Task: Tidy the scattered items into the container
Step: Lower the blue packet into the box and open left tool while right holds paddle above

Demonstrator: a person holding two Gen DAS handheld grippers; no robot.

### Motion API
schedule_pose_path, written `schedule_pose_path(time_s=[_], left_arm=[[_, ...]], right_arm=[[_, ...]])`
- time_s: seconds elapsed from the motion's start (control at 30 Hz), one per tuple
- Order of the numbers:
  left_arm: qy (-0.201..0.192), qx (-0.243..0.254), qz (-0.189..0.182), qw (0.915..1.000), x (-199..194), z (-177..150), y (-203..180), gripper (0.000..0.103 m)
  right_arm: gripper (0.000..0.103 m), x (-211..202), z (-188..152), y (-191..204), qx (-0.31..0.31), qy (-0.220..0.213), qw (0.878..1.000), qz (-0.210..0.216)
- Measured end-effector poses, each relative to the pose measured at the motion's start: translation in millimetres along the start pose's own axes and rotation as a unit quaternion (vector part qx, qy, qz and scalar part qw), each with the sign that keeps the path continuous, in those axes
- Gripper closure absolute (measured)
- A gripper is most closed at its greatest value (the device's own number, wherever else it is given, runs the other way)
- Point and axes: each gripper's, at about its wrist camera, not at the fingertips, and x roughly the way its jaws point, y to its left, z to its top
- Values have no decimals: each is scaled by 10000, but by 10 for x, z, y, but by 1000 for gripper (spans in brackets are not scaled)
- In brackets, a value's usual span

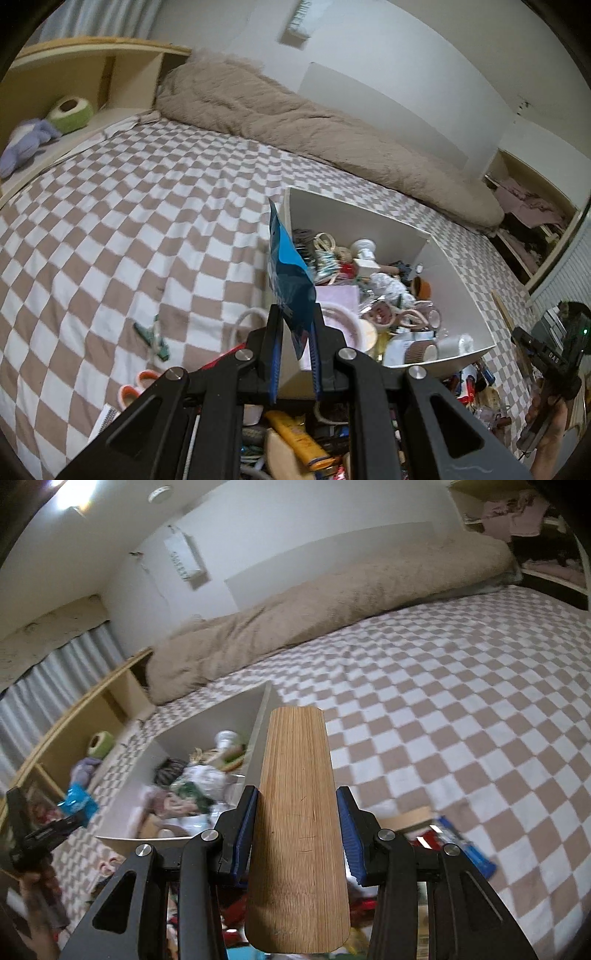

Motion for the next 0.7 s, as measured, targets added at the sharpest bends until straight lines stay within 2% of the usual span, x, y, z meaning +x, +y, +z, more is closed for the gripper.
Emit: schedule_pose_path(time_s=[0.23,0.37,0.53,0.7], left_arm=[[120,321,-68,9994,202,28,-271,89],[345,616,264,9972,379,-4,-394,89],[688,799,487,9932,553,-80,-447,89],[873,1149,888,9855,624,-119,-458,89]], right_arm=[[60,98,2,290,-48,93,9989,446],[60,151,15,440,-112,144,9979,626],[60,215,137,577,-156,120,9974,696],[60,274,278,728,-139,26,9966,809]])
